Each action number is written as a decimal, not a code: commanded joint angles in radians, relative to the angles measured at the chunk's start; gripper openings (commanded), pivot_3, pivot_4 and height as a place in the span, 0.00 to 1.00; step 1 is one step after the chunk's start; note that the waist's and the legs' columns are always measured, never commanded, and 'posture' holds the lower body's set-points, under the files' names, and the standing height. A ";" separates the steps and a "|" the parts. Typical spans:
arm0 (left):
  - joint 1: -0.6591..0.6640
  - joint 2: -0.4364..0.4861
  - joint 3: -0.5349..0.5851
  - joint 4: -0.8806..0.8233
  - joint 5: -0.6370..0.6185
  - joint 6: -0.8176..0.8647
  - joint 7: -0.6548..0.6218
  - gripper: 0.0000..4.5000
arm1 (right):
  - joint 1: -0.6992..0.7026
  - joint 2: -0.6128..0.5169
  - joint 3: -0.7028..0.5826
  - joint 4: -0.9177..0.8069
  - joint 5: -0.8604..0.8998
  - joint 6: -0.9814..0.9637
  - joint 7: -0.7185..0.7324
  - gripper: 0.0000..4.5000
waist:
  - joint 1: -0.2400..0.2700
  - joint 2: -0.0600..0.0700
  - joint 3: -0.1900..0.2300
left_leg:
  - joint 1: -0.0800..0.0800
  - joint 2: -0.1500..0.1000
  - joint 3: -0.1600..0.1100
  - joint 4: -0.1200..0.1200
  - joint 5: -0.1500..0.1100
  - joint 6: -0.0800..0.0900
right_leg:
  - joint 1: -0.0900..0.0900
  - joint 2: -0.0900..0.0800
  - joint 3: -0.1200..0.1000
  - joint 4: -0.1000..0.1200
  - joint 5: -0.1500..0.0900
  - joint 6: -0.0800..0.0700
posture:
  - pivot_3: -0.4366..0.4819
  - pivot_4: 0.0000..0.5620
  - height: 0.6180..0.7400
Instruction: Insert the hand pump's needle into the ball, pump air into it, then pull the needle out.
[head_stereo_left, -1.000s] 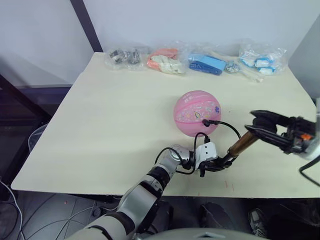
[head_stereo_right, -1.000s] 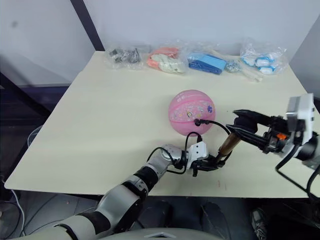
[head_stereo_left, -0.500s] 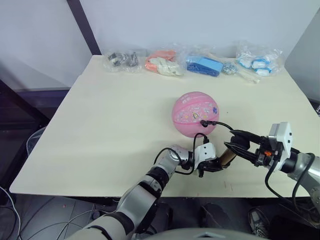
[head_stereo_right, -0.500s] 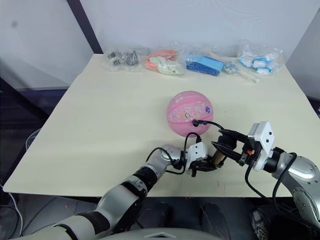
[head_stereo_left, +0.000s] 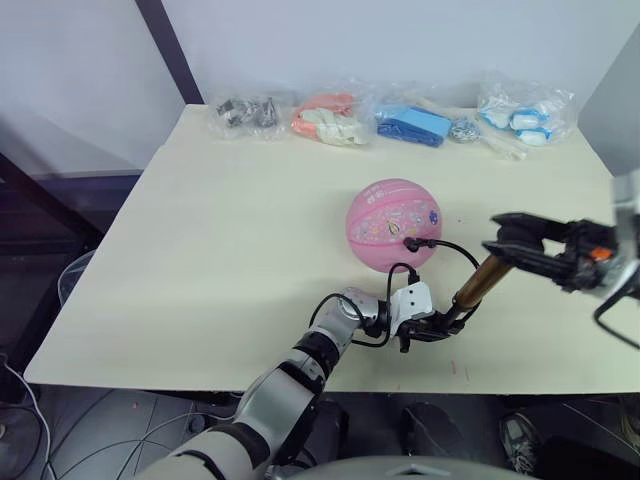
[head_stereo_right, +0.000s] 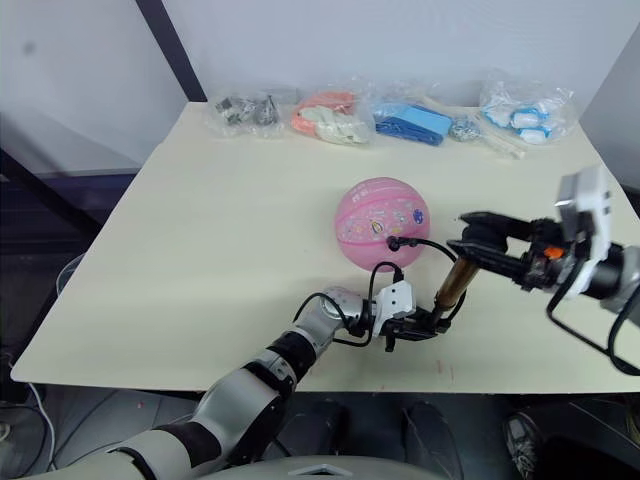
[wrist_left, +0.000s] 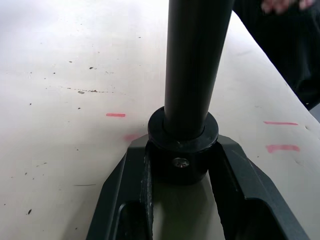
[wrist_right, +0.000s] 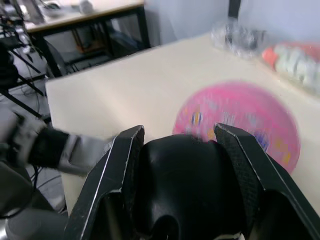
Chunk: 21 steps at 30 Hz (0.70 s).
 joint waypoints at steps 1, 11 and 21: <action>0.036 0.032 -0.014 0.085 0.043 0.050 0.024 0.24 | -0.058 -0.037 -0.122 0.008 0.126 0.032 -0.021 0.39 | 0.001 0.000 0.000 | 0.000 0.000 0.000 0.000 0.000 0.000 | 0.000 0.000 0.000 0.000 0.000 0.000 | 0.48 0.27 1.00; 0.038 0.033 -0.017 0.082 0.043 0.049 0.027 0.24 | -0.018 0.002 -0.040 -0.026 0.080 0.049 -0.038 0.39 | 0.004 -0.002 0.000 | -0.001 0.000 0.000 0.000 0.000 0.000 | -0.001 0.000 0.000 0.000 0.000 0.000 | 0.48 0.27 1.00; 0.036 0.035 -0.017 0.081 0.047 0.050 0.029 0.24 | 0.122 0.112 0.254 0.009 -0.279 -0.115 0.029 0.39 | -0.004 -0.005 -0.005 | 0.004 0.001 0.000 0.000 0.000 0.000 | 0.002 0.001 0.000 0.000 -0.001 0.002 | 0.48 0.27 1.00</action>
